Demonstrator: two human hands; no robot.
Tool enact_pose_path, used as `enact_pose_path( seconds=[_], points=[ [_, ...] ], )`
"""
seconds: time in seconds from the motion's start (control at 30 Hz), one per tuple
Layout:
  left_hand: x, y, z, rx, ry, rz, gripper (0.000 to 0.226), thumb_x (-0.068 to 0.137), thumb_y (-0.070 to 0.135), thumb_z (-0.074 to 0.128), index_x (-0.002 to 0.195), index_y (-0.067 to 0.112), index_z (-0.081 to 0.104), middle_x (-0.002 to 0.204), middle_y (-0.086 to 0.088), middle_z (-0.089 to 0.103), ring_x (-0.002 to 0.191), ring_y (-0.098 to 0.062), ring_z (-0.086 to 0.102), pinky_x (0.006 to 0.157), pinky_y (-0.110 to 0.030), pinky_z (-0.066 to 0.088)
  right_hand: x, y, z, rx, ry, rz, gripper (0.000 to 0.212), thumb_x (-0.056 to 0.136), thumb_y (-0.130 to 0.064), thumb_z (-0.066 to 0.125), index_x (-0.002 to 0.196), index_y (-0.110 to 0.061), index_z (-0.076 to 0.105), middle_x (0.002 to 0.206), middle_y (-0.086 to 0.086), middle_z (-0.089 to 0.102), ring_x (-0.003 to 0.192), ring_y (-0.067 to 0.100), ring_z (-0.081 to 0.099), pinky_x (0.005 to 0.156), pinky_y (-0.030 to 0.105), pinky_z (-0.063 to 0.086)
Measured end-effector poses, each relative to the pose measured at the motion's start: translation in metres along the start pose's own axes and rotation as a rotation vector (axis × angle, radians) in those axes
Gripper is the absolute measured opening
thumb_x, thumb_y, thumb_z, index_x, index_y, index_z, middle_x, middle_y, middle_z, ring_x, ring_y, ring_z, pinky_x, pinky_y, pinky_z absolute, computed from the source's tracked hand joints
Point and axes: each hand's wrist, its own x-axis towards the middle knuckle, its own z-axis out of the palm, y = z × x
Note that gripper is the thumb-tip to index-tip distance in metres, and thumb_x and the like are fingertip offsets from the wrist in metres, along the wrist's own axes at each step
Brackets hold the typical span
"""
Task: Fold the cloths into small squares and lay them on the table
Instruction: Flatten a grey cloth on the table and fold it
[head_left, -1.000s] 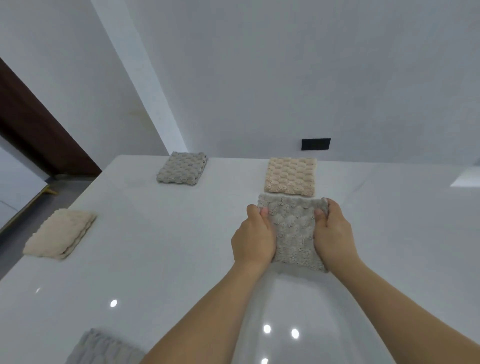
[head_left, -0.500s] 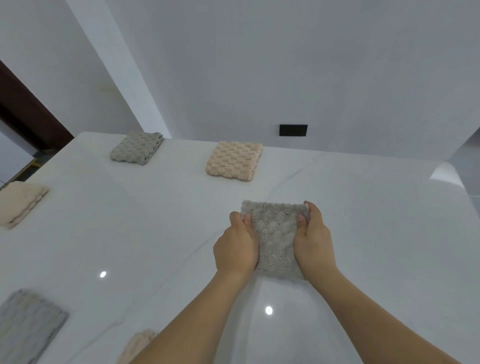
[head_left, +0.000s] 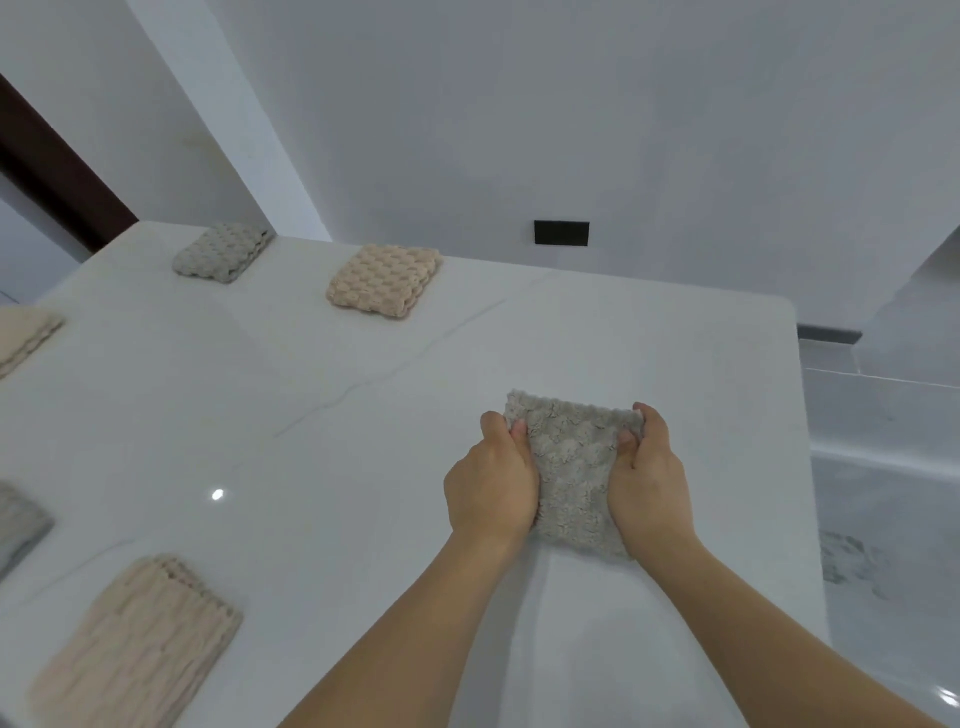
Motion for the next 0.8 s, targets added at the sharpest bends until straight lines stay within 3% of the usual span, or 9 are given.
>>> enact_pose_path(
  seconds=[0.2, 0.37, 0.5, 0.57, 0.7, 0.8],
  points=[
    [-0.018, 0.033, 0.028, 0.018, 0.016, -0.037, 0.032, 0.105, 0.039, 0.018, 0.092, 0.015, 0.035, 0.060, 0.006, 0.051, 0.053, -0.019, 0.049, 0.051, -0.033, 0.032, 0.006, 0.022, -0.037, -0.130, 0.010, -0.038, 0.044, 0.103, -0.025, 0.029, 0.146, -0.029, 0.023, 0.113, 0.005, 0.060, 0.100, 0.034, 0.058, 0.080, 0.039, 0.042],
    [-0.036, 0.069, 0.055, 0.055, 0.022, -0.045, 0.032, 0.105, 0.040, 0.018, 0.090, 0.016, 0.034, 0.059, 0.007, 0.048, 0.055, -0.022, 0.050, 0.051, -0.033, 0.032, 0.013, 0.051, -0.077, -0.238, 0.050, -0.124, 0.044, 0.101, -0.018, 0.032, 0.145, -0.019, 0.031, 0.079, -0.001, 0.050, 0.073, 0.026, 0.047, 0.068, 0.037, 0.038],
    [-0.043, 0.103, 0.069, 0.128, 0.048, -0.042, 0.031, 0.105, 0.041, 0.021, 0.090, 0.017, 0.033, 0.057, 0.008, 0.044, 0.055, -0.023, 0.047, 0.046, -0.031, 0.024, 0.026, 0.073, -0.108, -0.330, 0.062, -0.211, 0.045, 0.096, -0.008, 0.039, 0.140, -0.006, 0.041, 0.074, -0.001, 0.045, 0.089, 0.032, 0.050, 0.086, 0.047, 0.041],
    [-0.046, 0.114, 0.074, 0.165, 0.071, -0.055, 0.030, 0.105, 0.040, 0.021, 0.089, 0.017, 0.033, 0.057, 0.009, 0.041, 0.055, -0.023, 0.045, 0.045, -0.030, 0.019, 0.028, 0.080, -0.118, -0.351, 0.042, -0.245, 0.045, 0.095, -0.008, 0.040, 0.139, -0.005, 0.043, 0.073, -0.003, 0.042, 0.092, 0.032, 0.049, 0.089, 0.045, 0.039],
    [-0.047, 0.120, 0.087, 0.196, 0.098, -0.081, 0.035, 0.104, 0.041, 0.021, 0.088, 0.016, 0.038, 0.060, 0.007, 0.047, 0.055, -0.022, 0.049, 0.048, -0.031, 0.029, 0.041, 0.094, -0.132, -0.390, 0.054, -0.287, 0.044, 0.092, -0.011, 0.044, 0.137, -0.010, 0.047, 0.066, -0.009, 0.038, 0.088, 0.026, 0.045, 0.091, 0.040, 0.033],
    [-0.049, 0.120, 0.098, 0.205, 0.217, -0.051, 0.036, 0.102, 0.037, 0.028, 0.082, 0.013, 0.046, 0.062, 0.001, 0.050, 0.046, -0.023, 0.047, 0.043, -0.027, 0.025, 0.050, 0.106, -0.130, -0.387, 0.070, -0.330, 0.042, 0.091, -0.010, 0.047, 0.133, -0.010, 0.051, 0.071, -0.003, 0.054, 0.084, 0.023, 0.042, 0.089, 0.040, 0.033]
  ],
)
